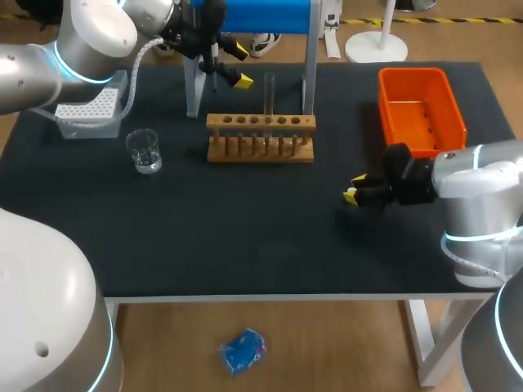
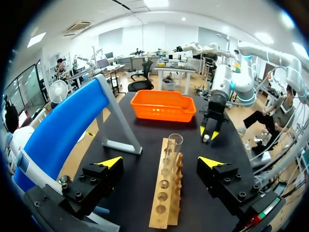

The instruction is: Invert the test tube, pick up the pipette, mount the tip to pipette, aspirate from beaker and dispense into the tube, eject the tip, return the pipette, and cap with the stopper.

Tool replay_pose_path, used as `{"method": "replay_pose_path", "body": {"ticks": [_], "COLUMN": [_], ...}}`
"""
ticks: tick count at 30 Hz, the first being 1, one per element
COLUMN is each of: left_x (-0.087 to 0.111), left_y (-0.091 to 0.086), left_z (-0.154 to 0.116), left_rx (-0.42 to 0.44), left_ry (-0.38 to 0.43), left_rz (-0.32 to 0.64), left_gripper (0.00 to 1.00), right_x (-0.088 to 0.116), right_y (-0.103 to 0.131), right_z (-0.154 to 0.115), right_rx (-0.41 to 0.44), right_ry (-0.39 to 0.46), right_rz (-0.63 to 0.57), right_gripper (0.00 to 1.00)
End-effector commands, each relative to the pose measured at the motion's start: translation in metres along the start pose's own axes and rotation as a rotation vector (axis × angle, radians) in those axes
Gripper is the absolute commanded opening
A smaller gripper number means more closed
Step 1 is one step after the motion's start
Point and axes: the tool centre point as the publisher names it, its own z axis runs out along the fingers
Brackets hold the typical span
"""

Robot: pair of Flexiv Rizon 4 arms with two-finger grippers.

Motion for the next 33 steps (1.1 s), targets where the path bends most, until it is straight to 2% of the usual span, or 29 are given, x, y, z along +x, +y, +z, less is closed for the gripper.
{"method": "replay_pose_path", "body": {"ticks": [1, 16, 24, 31, 33], "left_x": [-0.0013, -0.0013, -0.0013, -0.0013, -0.0013], "left_y": [-0.0007, -0.0007, -0.0007, -0.0007, -0.0007], "left_z": [-0.0008, -0.0008, -0.0008, -0.0008, -0.0008], "left_rx": [-0.004, -0.004, -0.004, -0.004, -0.004], "left_ry": [0.005, 0.005, 0.005, 0.005, 0.005], "left_rz": [-0.001, -0.001, -0.001, -0.001, -0.001], "left_gripper": [1.0, 1.0, 1.0, 1.0, 1.0], "right_x": [-0.0009, 0.0001, -0.0003, -0.0001, 0.0001], "right_y": [-0.0001, -0.0055, -0.0057, -0.0049, -0.0051], "right_z": [0.0026, -0.0013, -0.0019, -0.0023, -0.0024], "right_rx": [0.002, 0.011, 0.012, 0.017, 0.018], "right_ry": [-0.001, -0.004, -0.005, -0.003, -0.004], "right_rz": [0.001, 0.011, 0.014, 0.015, 0.016], "right_gripper": [0.43, 0.44, 0.39, 0.31, 0.26]}}
